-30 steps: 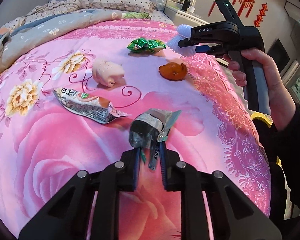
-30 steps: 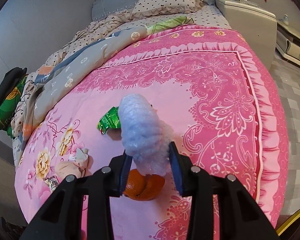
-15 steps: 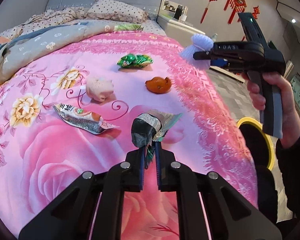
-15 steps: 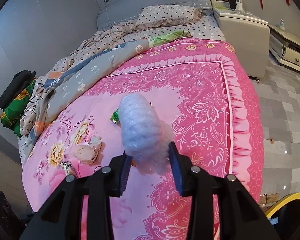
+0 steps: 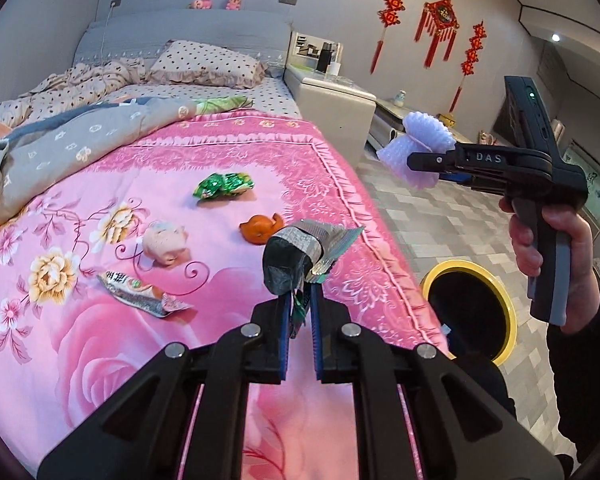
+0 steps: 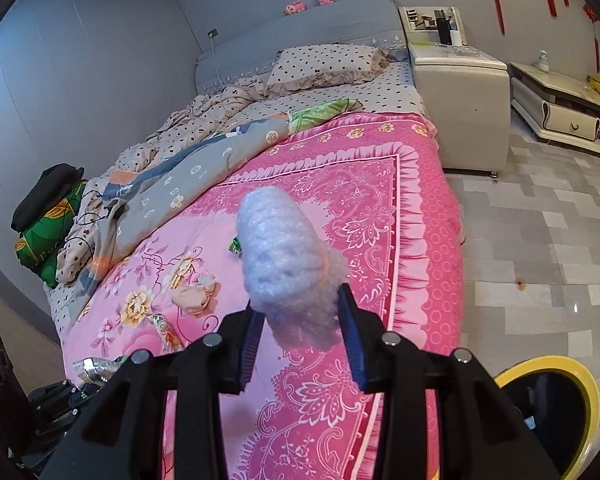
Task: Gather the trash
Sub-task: 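Carry the foam net and silver wrapper over the yellow bin with both tools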
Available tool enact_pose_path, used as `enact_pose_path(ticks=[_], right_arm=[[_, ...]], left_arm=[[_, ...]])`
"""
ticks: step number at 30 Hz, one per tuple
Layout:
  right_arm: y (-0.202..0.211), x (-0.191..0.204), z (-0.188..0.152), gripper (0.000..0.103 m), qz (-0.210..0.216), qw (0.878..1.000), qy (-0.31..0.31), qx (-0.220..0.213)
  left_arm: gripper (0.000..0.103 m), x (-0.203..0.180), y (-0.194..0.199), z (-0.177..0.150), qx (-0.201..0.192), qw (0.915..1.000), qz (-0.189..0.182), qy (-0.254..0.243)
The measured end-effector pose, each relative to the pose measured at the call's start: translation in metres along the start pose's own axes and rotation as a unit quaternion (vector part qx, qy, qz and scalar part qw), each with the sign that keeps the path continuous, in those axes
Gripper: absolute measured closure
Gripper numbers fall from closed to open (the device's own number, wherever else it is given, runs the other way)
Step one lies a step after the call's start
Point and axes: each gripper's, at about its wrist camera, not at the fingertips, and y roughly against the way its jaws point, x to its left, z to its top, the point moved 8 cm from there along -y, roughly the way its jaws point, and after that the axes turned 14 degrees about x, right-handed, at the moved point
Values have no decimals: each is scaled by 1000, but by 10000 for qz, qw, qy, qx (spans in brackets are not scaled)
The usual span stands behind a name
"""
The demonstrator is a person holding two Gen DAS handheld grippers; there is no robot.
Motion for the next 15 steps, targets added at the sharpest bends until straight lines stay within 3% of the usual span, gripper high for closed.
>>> enact_pose_path(ticks=[15], right_arm=[[82, -73, -41, 68, -402, 9975, -412, -416]], left_arm=[[95, -101, -2, 29, 35, 9972, -337, -664]])
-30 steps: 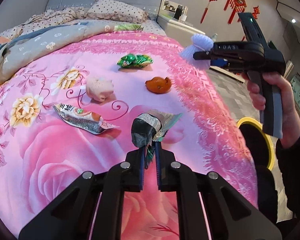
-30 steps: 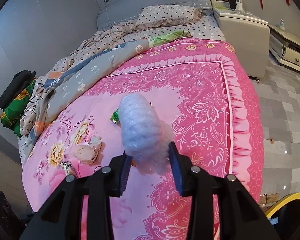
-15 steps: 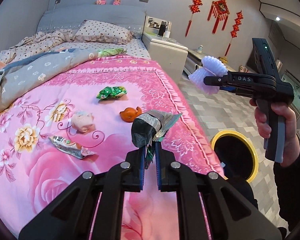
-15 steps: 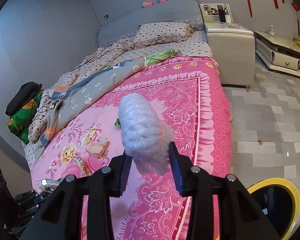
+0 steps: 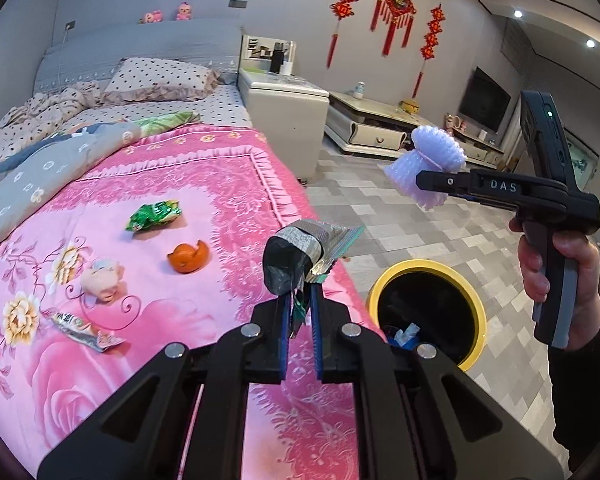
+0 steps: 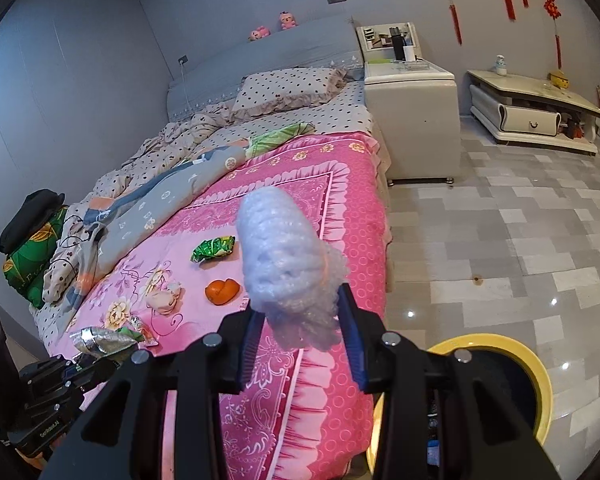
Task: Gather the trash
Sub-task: 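Carry the foam net and silver wrapper over the yellow bin with both tools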
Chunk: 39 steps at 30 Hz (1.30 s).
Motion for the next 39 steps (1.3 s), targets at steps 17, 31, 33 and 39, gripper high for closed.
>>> enact_pose_path(ticks=[17, 31, 33, 39], right_arm=[[50, -84, -39, 68, -420, 9966, -664, -245], [49, -138, -77, 68, -607, 9915, -1146, -51], [46, -143, -82, 68, -601, 9909, -1201, -13], [37, -158, -95, 67, -616, 9884, -1384, 117]], left_arm=[[95, -93, -50, 38, 174, 9968, -582, -522], [95, -143, -115, 38, 599, 9912, -877, -792], [95, -148, -123, 37, 672, 9903, -903, -817], [95, -158, -151, 35, 873, 9883, -957, -809]])
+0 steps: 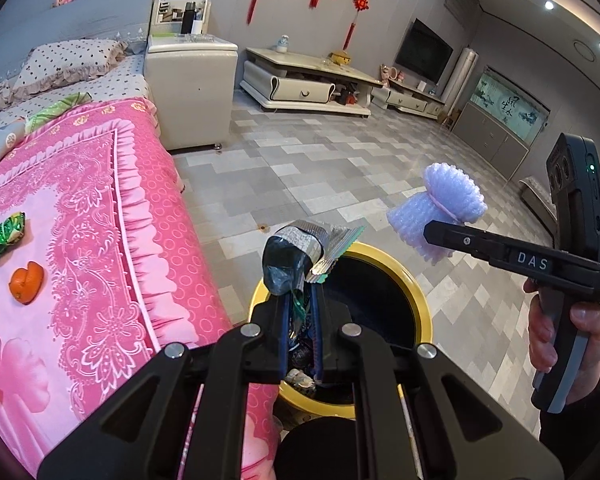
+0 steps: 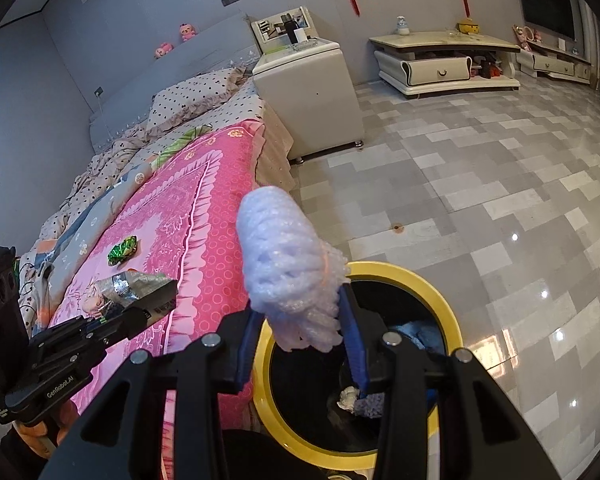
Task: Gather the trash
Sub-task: 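Carry the foam net and silver wrapper over the yellow bin with both tools, then open both tools to drop the foam net and wrapper into the bin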
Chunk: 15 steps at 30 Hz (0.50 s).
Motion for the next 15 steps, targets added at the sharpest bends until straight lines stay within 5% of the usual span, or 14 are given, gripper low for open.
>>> enact_pose_path(ticks=[15], right_arm=[[-36, -38, -19, 67, -160, 9983, -393, 408]], left_arm=[[91, -13, -58, 1, 352, 9993, -160, 18]])
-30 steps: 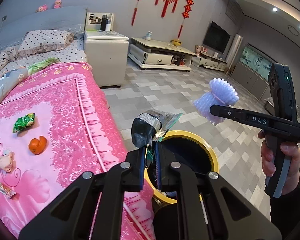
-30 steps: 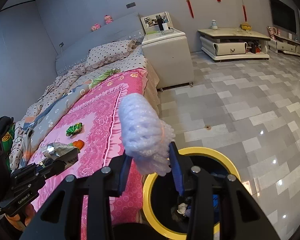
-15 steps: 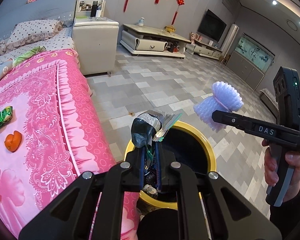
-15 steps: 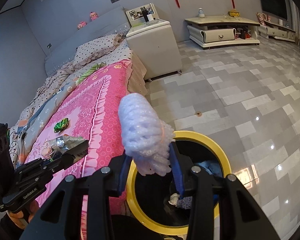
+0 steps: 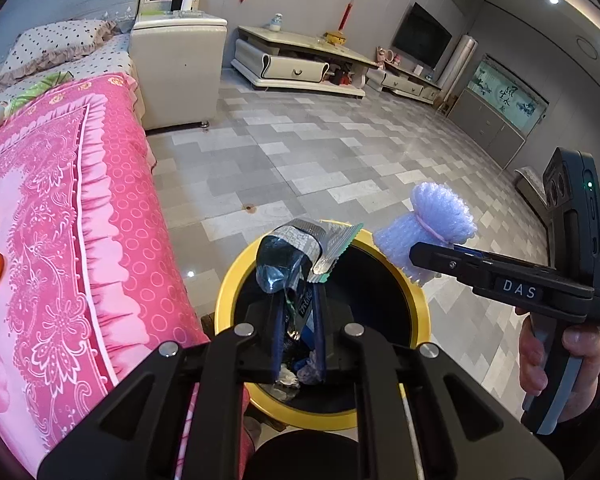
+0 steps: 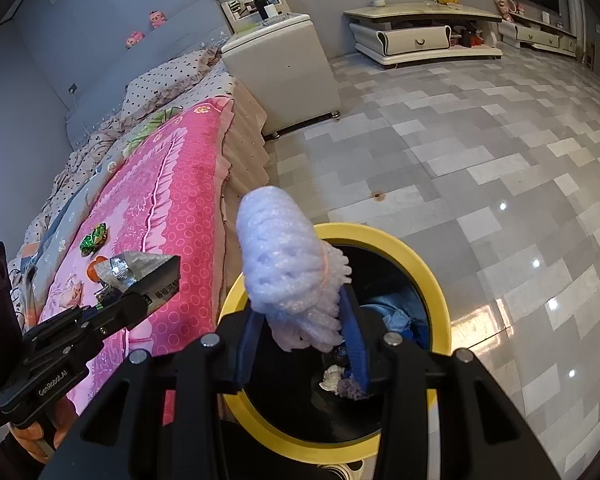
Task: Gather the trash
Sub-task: 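Open both tools to drop the foam net and wrapper into the bin, then move both tools back to the bed toward the orange peel and pomelo wrapper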
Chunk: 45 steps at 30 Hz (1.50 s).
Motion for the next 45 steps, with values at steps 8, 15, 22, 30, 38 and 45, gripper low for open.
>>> enact_pose_path(ticks=[8, 15, 22, 30, 38, 45], right_arm=[[-1, -13, -2, 60, -82, 9998, -200, -3], [-4, -21, -9, 54, -144, 9992, -351, 85], [3, -23, -15, 49, -176, 9990, -413, 20], [13, -25, -16, 49, -152, 9988, -466, -64], [14, -7, -13, 48, -97, 9994, -314, -74], [10, 37, -1, 39, 9, 10000, 39, -67]], left_arm=[[65, 1, 0, 0, -61, 10000, 0, 14], [53, 9, 5, -2, -104, 9999, -26, 100], [43, 9, 8, -2, -122, 9999, -54, 108], [36, 10, 16, -4, -194, 9997, -17, 135], [28, 35, 45, -10, -390, 9984, 288, 280], [17, 84, 84, -22, -592, 9937, 675, 678]])
